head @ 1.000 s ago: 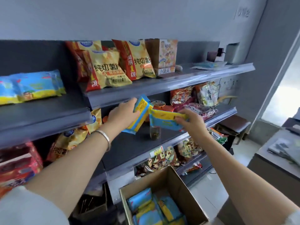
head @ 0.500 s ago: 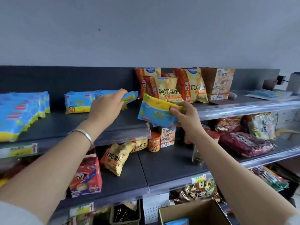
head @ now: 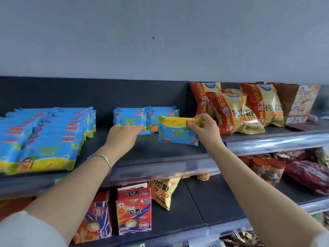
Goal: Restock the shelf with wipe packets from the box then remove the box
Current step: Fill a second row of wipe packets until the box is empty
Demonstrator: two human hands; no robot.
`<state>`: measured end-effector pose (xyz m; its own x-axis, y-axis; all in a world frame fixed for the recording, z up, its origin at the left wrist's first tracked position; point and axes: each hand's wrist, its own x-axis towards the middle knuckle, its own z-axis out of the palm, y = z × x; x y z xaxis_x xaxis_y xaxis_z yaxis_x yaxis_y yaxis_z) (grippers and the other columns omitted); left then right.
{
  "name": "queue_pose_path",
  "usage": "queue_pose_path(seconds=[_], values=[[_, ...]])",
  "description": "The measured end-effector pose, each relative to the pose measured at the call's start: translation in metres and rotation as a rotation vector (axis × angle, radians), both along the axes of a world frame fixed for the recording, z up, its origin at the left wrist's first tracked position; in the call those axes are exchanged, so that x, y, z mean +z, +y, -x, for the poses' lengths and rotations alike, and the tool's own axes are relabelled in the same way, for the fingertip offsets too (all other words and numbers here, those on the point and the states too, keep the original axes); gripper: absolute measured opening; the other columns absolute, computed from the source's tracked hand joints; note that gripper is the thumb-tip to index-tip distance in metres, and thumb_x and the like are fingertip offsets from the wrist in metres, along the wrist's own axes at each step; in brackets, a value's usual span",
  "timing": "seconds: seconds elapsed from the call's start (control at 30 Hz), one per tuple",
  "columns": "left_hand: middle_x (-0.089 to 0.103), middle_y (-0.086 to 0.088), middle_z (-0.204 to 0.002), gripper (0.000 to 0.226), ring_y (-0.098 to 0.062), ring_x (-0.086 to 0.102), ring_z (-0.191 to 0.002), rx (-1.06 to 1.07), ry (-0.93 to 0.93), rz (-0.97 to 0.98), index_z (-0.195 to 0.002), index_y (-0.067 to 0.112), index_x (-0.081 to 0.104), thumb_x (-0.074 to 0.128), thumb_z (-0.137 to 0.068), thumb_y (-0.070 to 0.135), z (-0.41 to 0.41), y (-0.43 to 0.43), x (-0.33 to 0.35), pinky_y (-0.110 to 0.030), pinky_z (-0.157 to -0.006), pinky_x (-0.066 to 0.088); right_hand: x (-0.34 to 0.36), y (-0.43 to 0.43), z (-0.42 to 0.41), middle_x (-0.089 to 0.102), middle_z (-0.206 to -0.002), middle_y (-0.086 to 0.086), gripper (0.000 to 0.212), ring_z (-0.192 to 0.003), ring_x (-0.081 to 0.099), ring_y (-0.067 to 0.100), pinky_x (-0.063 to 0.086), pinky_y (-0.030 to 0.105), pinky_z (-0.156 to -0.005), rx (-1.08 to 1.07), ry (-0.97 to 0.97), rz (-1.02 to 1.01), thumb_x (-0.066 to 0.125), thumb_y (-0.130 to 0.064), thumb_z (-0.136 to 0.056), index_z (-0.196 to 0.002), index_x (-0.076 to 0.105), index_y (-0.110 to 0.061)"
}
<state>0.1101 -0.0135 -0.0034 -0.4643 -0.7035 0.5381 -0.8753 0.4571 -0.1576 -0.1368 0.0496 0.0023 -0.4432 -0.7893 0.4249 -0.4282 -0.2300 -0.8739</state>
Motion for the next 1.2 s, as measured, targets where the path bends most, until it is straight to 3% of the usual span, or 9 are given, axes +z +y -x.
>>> queue_pose_path(seconds=[0.17,0.33,0.53,0.7,0.83,0.93,1.0,1.1,1.2], values=[[0.061,0.002,-0.116,0.031,-0.023,0.058,-0.100,-0.039,-0.035,-0.181,-0.126,0.034,0.051,0.049,-0.095,0.032,-0.017,-0.019,-0.007,-0.030,-0.069,0.042,-0.002,-0.022,-0.021,0.062,-0.101,0.004,0.019,-0.088,0.066,0.014,0.056,0.028,-0.062,0.018,-0.093,-0.006,0.065,-0.024,-0.089,-0.102,0.054,-0.015],[0.061,0.008,-0.101,0.033,-0.015,0.055,-0.092,-0.101,0.074,-0.409,-0.112,0.030,0.061,0.040,-0.096,0.050,-0.018,-0.026,-0.003,-0.029,-0.066,0.042,-0.004,-0.035,-0.034,0.063,-0.109,0.007,0.018,-0.091,0.067,0.016,0.059,0.035,-0.072,0.056,-0.135,-0.068,0.060,-0.023,-0.093,-0.107,0.052,-0.014],[0.040,0.004,-0.145,0.053,-0.020,0.040,-0.129,-0.233,0.275,-0.311,-0.142,0.027,0.033,0.054,-0.093,0.032,0.002,-0.024,0.024,-0.038,-0.097,0.039,0.005,-0.044,-0.037,0.066,-0.109,0.008,0.016,-0.093,0.069,0.018,0.059,0.037,-0.076,0.136,-0.113,-0.068,0.061,-0.020,-0.092,-0.104,0.055,-0.013],[0.052,0.006,-0.130,0.048,-0.019,0.046,-0.121,-0.285,0.229,-0.266,-0.133,0.032,0.044,0.060,-0.088,0.037,0.034,-0.035,0.048,-0.038,-0.094,0.042,0.021,-0.054,-0.035,0.069,-0.101,0.008,0.009,-0.092,0.069,0.022,0.057,0.045,-0.083,0.207,0.035,0.018,0.065,-0.016,-0.089,-0.093,0.060,-0.022],[0.062,0.004,-0.096,0.015,-0.021,0.057,-0.096,-0.301,0.438,-0.401,-0.096,0.027,0.058,0.066,-0.084,0.030,0.054,-0.049,0.058,-0.041,-0.083,0.049,0.036,-0.061,-0.027,0.065,-0.098,0.000,0.017,-0.089,0.062,0.014,0.056,0.034,-0.078,0.194,0.135,0.111,0.067,-0.017,-0.086,-0.100,0.060,-0.025],[0.059,-0.001,-0.091,0.012,-0.021,0.055,-0.087,-0.270,0.666,-0.340,-0.095,0.016,0.057,0.064,-0.086,0.022,0.065,-0.057,0.058,-0.031,-0.072,0.042,0.040,-0.067,-0.015,0.052,-0.117,-0.003,0.048,-0.106,0.049,0.011,0.045,0.028,-0.087,0.042,0.097,0.110,0.068,-0.026,-0.087,-0.131,0.048,-0.022],[0.062,-0.008,-0.098,0.012,-0.025,0.058,-0.092,-0.305,0.954,-0.469,-0.096,0.012,0.057,0.063,-0.088,0.019,0.072,-0.062,0.056,-0.036,-0.079,0.047,0.036,-0.072,-0.009,0.051,-0.123,-0.002,0.058,-0.111,0.050,0.014,0.043,0.030,-0.090,0.133,-0.068,-0.007,0.065,-0.031,-0.088,-0.139,0.039,-0.020],[0.064,-0.012,-0.111,0.013,-0.027,0.062,-0.102,-0.367,1.283,-0.727,-0.100,0.012,0.057,0.062,-0.090,0.018,0.082,-0.061,0.048,-0.047,-0.092,0.051,0.025,-0.081,-0.010,0.064,-0.114,0.004,0.042,-0.099,0.064,0.017,0.053,0.035,-0.085,0.355,-0.257,-0.132,0.061,-0.030,-0.092,-0.129,0.049,-0.016],[0.065,-0.010,-0.110,0.016,-0.025,0.065,-0.099,-0.334,1.238,-0.781,-0.105,0.014,0.058,0.062,-0.090,0.020,0.085,-0.063,0.038,-0.046,-0.089,0.053,0.017,-0.095,-0.016,0.069,-0.102,0.008,0.022,-0.085,0.069,0.019,0.057,0.037,-0.074,0.453,-0.390,-0.070,0.059,-0.019,-0.094,-0.112,0.058,-0.007]])
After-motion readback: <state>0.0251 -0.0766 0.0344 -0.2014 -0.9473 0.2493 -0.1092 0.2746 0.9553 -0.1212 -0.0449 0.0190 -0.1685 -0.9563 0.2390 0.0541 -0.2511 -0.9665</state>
